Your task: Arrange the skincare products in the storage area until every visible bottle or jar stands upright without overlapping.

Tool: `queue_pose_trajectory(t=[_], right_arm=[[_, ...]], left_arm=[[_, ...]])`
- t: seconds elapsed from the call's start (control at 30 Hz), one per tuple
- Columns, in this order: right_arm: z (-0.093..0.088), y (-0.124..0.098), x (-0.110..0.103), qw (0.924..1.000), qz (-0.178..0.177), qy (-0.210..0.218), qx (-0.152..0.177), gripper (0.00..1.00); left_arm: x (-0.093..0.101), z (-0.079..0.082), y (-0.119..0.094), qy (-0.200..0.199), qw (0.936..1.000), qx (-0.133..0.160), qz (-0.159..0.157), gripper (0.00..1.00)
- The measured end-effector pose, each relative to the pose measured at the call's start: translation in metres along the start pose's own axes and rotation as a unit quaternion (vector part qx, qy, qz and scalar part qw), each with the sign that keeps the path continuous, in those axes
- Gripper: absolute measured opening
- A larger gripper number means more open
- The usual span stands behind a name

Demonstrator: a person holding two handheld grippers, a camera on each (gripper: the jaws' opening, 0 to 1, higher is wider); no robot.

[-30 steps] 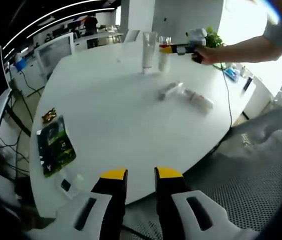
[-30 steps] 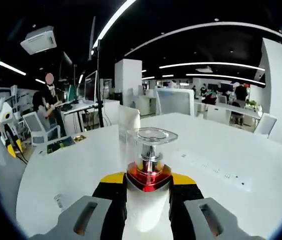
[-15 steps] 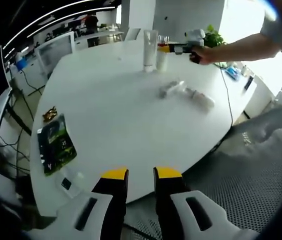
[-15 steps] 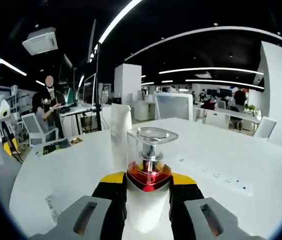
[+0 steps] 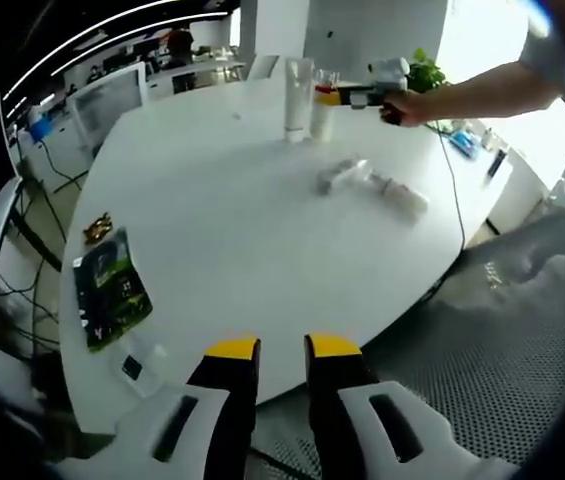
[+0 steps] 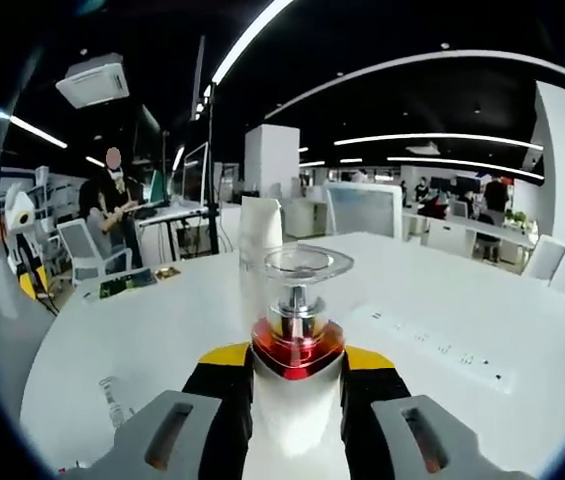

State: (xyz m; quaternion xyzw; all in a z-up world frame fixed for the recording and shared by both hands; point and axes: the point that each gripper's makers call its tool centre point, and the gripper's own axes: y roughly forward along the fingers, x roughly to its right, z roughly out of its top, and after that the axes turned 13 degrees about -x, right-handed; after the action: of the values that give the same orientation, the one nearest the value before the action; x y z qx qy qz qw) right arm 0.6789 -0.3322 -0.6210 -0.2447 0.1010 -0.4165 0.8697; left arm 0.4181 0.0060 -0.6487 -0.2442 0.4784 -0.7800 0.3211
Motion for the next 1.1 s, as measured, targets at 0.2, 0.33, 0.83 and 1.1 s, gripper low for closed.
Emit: queue_pose_trajectory(t=[0.2,0.33,0.83,1.1], right_arm=[[-0.017,0.004,0.0,0.9989,0.001,0.007,-0.046,0.27],[-0.029,0.001,0.003,0.9977,0.006,0.023,-0.063,0.37],[-0.036,0.009,-0.001,0.9918,0.033,-0.022,-0.122,0.24],[-0.033,0.012,-0.004,0.9914,0.031,-0.017,-0.126,0.24]], left_arm=[[0.0,0.0,0.0,-0.001,1.0,0.0,0.0,0.14],[-0.001,-0.001,0.0,0.002,1.0,-0.002,0.004,0.13],[-0.003,-0.001,-0.002,-0.001,1.0,0.003,0.008,0.1],[-0.002,-0.002,-0.001,0.002,1.0,-0.001,0.006,0.09]])
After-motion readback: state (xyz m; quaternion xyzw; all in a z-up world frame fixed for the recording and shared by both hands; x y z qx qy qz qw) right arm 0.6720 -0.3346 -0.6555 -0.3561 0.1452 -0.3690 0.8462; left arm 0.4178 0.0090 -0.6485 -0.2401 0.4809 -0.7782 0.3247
